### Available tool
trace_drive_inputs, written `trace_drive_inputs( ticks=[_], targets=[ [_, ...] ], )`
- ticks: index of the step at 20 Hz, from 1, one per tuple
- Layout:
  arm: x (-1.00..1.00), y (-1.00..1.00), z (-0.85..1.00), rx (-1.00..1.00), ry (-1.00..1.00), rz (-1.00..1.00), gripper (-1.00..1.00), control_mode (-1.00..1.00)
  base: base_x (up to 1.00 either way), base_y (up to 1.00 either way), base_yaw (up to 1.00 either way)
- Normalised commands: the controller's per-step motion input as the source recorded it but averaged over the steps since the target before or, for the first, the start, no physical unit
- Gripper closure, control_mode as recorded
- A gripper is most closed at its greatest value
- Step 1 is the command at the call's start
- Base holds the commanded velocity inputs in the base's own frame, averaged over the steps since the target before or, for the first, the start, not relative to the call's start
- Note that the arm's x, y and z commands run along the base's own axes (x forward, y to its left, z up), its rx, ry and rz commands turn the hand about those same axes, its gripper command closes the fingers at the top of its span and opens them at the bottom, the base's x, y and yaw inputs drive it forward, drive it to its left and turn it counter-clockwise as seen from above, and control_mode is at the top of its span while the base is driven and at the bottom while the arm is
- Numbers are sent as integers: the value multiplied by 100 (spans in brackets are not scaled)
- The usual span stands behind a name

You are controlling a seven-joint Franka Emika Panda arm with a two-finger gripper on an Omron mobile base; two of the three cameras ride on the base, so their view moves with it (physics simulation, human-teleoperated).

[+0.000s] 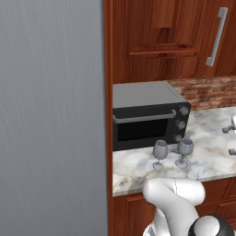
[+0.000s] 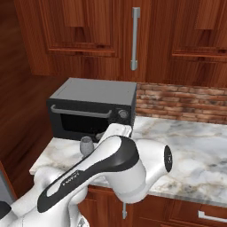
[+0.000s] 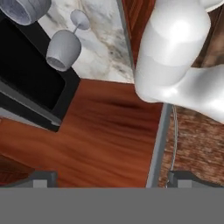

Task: Retrieve the wine glasses from the counter and place one next to each plate.

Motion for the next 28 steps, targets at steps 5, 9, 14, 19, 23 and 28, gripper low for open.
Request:
trace_drive_inputs(
  ticks=[5, 9, 14, 19, 23, 28],
  targets=[
    [15, -14, -30, 1, 12, 0, -100, -100, 0, 0, 0],
    [15, -7, -30, 0, 5, 0, -100, -100, 0, 0, 0],
    [7, -14, -28, 2, 3, 0, -100, -100, 0, 0, 0],
    [17, -7, -30, 0, 8, 0, -100, -100, 0, 0, 0],
    [23, -2, -33, 0, 4, 0, -100, -100, 0, 0, 0],
    [41, 0, -50, 11, 0, 1, -100, -100, 0, 0, 0]
  ],
)
